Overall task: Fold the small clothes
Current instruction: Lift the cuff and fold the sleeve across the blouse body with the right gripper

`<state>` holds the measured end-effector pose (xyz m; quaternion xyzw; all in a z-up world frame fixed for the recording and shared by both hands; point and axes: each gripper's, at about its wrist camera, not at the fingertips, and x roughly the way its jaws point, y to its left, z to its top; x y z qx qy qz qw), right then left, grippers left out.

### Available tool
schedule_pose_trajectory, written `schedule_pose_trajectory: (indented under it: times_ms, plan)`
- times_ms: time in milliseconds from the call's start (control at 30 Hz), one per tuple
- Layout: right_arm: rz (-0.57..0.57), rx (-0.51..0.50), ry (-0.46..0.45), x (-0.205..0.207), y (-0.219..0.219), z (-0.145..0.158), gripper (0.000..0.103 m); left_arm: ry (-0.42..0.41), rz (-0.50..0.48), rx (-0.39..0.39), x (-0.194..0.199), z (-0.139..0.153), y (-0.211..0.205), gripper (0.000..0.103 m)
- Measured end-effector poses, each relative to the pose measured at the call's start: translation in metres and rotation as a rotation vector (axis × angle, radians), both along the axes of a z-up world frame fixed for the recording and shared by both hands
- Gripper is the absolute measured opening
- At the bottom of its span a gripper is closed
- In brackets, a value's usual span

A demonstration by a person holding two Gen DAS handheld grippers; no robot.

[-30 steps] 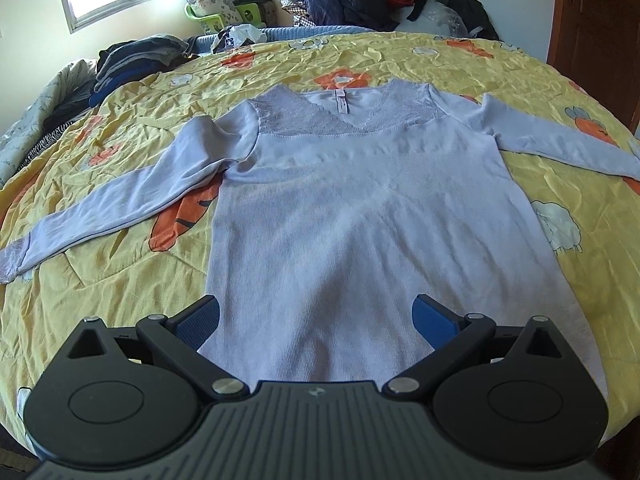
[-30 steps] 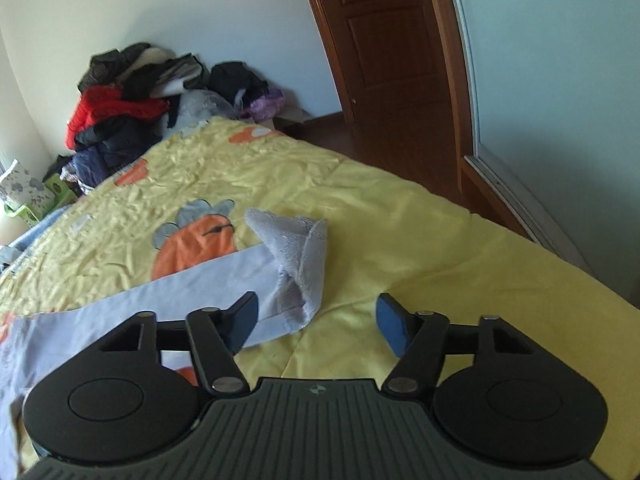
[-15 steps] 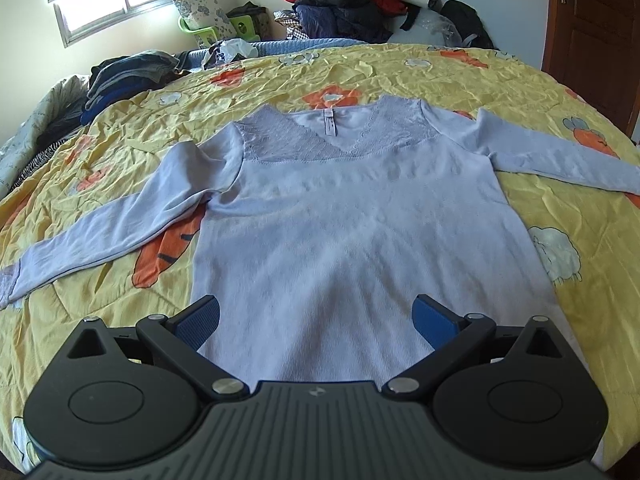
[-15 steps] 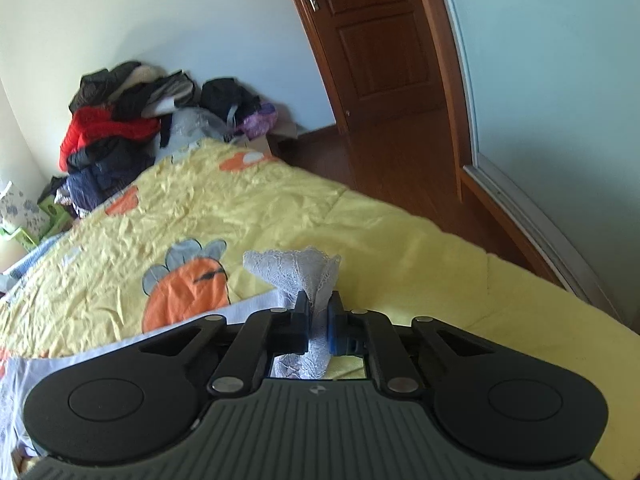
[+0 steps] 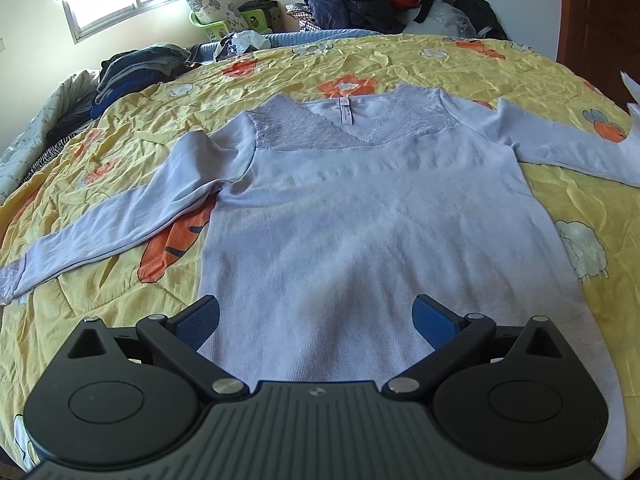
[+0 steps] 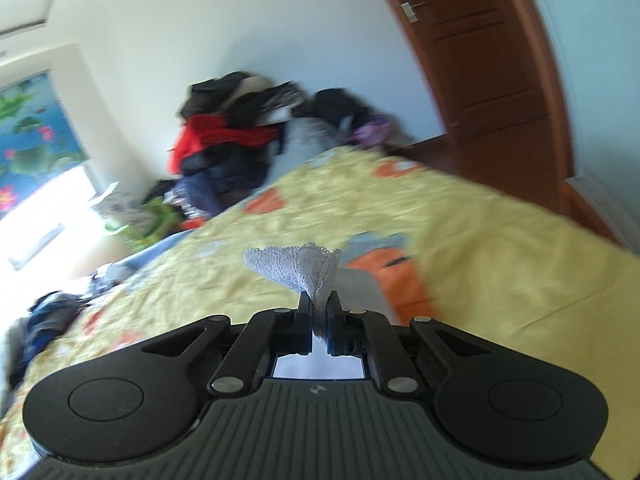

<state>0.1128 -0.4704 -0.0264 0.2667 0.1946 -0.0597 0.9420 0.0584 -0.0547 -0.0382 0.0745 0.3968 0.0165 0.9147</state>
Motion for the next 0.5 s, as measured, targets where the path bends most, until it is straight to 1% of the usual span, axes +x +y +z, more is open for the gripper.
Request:
schedule_pose_trajectory:
  times_ms: [133,267,500]
  plan:
    - [0.099,0.028,-0.007,0.012,0.035,0.005,0.011,-0.001,0.01,0.018,0.003,-0.003,0.001,0.103]
    - [0.177,0.039,-0.005,0.019,0.072,0.007,0.011,0.004,0.016,0.019,0.006,-0.006,0.003,0.103]
    - [0.265,0.074,0.015,0.033,0.12,0.003,0.011,0.011,0.023,0.02,0.009,-0.01,0.007,0.103]
